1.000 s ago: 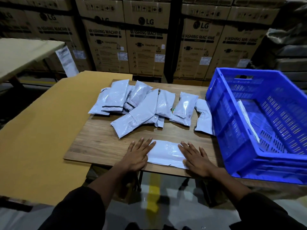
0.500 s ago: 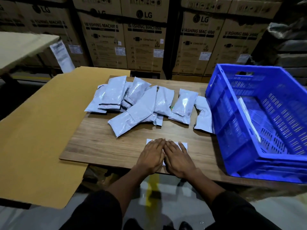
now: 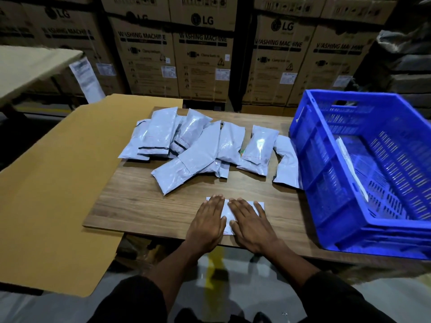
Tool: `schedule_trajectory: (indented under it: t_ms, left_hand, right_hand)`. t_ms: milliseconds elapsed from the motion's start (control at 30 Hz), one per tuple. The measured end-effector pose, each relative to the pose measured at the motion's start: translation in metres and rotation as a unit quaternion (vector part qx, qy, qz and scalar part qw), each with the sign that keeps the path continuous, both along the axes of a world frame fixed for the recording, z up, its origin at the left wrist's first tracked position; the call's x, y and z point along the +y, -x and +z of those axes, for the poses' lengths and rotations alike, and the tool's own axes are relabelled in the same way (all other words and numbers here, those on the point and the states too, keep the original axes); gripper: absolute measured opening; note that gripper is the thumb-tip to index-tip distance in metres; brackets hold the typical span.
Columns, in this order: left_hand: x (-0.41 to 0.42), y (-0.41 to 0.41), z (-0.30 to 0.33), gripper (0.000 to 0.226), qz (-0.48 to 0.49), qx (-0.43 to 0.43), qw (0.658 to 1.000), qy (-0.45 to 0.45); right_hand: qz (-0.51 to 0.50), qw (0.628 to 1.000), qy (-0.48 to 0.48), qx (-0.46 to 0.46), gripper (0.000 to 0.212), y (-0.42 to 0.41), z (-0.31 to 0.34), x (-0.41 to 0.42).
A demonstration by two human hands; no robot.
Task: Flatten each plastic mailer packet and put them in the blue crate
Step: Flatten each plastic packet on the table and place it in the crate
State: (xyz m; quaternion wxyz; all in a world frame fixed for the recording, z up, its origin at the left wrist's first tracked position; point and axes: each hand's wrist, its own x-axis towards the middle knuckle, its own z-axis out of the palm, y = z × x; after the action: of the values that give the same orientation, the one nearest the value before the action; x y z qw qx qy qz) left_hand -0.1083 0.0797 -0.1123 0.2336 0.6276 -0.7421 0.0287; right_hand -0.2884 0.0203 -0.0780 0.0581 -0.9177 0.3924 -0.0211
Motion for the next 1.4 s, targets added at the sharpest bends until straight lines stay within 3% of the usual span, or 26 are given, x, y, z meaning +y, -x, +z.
schedule_trajectory:
  t_ms: [200, 533, 600, 667, 733, 900, 1000, 1133, 1300, 1400]
  left_hand:
    - [0.000, -0.009, 0.002, 0.054, 0.023, -0.026, 0.992, -0.122]
    - [0.003, -0.012, 0.013, 0.066, 0.036, -0.076, 0.978, -0.190]
    - [0.002, -0.013, 0.017, 0.070, 0.030, -0.077, 0.975, -0.206]
    - [0.001, -0.014, 0.020, 0.072, 0.026, -0.076, 0.974, -0.212]
    - [0.002, -0.015, 0.022, 0.074, 0.018, -0.074, 0.973, -0.217]
    - [0.002, -0.015, 0.029, 0.084, 0.011, -0.028, 0.968, -0.250]
    - [0.012, -0.012, 0.032, 0.097, 0.003, -0.029, 0.978, -0.205]
    - [0.014, -0.013, 0.026, 0.065, -0.023, -0.122, 0.986, -0.110]
    - [0.009, -0.028, 0.029, 0.051, -0.017, -0.067, 0.996, -0.065]
    - [0.008, -0.031, 0.034, 0.045, -0.024, -0.005, 0.999, -0.032]
  right_hand:
    - [-0.004, 1.000, 0.001, 0.025, 0.061, 0.017, -0.004, -0.005]
    - [-0.040, 0.994, -0.077, 0.064, 0.073, 0.040, 0.008, -0.008]
    - [-0.011, 0.999, -0.030, 0.032, 0.077, 0.043, 0.011, -0.002]
    - [0.053, 0.997, 0.055, -0.011, 0.067, 0.045, 0.011, 0.006]
    - [0.097, 0.989, 0.106, -0.026, 0.043, 0.045, 0.007, 0.011]
    - [0.102, 0.981, 0.162, -0.034, 0.021, 0.035, -0.002, 0.006]
    - [0.079, 0.981, 0.168, -0.063, 0.025, 0.029, 0.000, 0.004]
    - [0.093, 0.974, 0.158, -0.131, 0.023, 0.029, 0.014, 0.003]
    - [0.304, 0.926, 0.220, -0.047, 0.038, 0.045, 0.015, 0.006]
    - [0.302, 0.927, 0.216, -0.051, 0.026, 0.048, 0.020, -0.008]
